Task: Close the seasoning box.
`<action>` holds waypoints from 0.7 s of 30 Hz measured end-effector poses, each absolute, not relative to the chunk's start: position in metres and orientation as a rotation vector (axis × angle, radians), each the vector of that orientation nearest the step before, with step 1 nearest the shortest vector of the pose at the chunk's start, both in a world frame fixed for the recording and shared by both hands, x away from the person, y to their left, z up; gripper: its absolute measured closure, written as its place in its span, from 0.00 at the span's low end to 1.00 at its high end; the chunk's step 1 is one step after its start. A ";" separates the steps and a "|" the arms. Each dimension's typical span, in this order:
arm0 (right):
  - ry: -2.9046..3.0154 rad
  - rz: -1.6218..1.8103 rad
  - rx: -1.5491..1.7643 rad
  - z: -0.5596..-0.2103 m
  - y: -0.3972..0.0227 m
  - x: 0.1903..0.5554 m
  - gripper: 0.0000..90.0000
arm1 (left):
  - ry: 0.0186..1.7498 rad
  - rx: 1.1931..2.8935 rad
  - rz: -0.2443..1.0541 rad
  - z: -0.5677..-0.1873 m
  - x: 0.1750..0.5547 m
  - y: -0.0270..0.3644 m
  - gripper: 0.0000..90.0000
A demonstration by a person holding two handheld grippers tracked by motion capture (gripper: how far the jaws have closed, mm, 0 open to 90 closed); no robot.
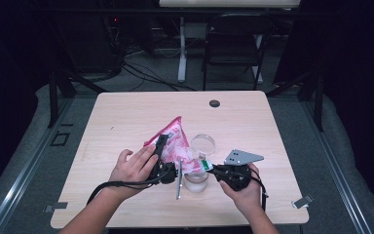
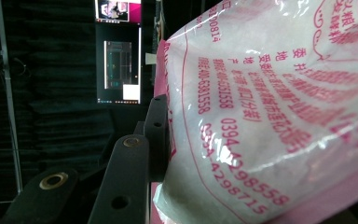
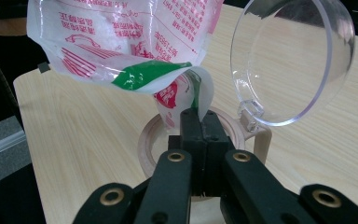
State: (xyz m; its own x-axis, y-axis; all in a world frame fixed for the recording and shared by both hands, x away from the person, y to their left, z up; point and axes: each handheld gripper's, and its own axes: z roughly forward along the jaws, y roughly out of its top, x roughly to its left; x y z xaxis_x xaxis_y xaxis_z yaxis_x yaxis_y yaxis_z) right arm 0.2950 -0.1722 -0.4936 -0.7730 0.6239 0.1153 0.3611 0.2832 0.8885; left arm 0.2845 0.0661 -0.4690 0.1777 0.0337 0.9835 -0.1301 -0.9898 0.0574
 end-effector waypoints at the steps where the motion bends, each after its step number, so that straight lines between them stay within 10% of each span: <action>1: 2.298 1.487 0.905 -0.494 -0.172 0.295 1.00 | -0.098 2.309 1.934 -0.469 0.285 0.066 0.76; 21: 2.302 1.476 0.909 -0.494 -0.172 0.295 1.00 | -0.150 2.309 1.967 -0.466 0.284 0.063 0.76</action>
